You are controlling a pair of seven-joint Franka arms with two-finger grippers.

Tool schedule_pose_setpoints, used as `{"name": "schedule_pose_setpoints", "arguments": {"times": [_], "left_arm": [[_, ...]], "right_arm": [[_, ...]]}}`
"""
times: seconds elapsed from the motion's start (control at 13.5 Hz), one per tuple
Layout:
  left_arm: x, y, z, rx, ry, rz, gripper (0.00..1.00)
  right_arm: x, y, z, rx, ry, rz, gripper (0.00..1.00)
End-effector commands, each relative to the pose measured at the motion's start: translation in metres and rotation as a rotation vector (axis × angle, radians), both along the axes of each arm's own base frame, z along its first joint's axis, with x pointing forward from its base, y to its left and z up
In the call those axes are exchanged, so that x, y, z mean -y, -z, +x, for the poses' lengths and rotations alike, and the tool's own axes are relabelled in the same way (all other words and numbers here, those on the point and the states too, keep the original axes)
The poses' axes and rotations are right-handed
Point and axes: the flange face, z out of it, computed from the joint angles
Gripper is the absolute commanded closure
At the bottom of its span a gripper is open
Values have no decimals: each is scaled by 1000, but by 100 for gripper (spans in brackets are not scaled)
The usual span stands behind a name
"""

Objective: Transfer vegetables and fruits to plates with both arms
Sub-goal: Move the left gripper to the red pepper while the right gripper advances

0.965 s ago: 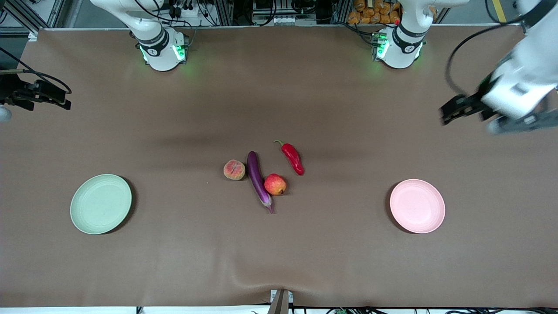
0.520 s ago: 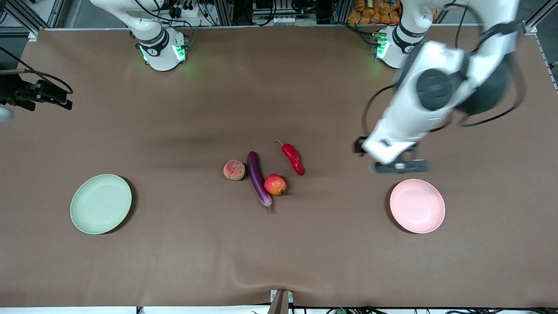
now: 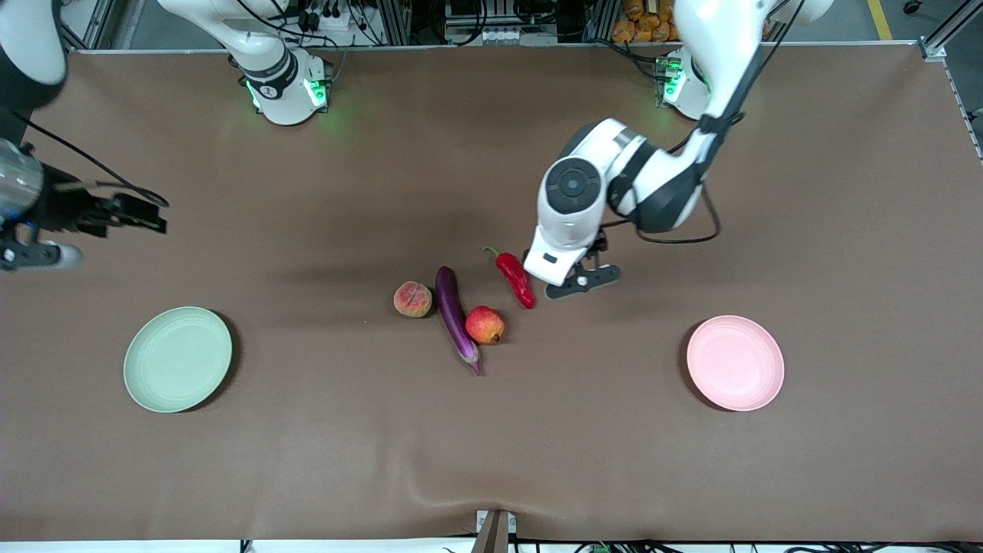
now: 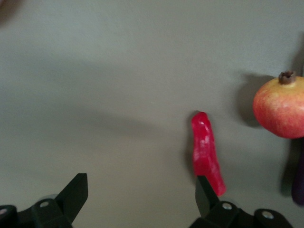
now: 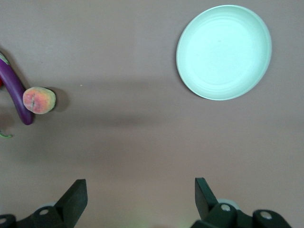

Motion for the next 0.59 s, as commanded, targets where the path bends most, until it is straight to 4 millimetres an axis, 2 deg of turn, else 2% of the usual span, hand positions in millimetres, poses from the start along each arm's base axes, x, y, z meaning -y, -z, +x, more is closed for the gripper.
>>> {"name": "schedule_pose_setpoints", "arguments": {"times": [0.0,0.07,0.15,0.3,0.52], "left_arm": [[11,38,-20,47,-116,-9,0],[21,53,-27,56,-160,-9,6],[29,63,-31,84,-191,-9,5],[33,78,-30,116,-238,-11,5],[38,106,-31,119,-262,-39,13]], "right_arm": [[-6,32,18,-23,31,70,0],[-7,44,24,-36,38,91,0],[-13,55,33,-40,42,119,0],[-24,82,54,-43,77,153,0],[-52,97,65,-32,116,160,0]]}}
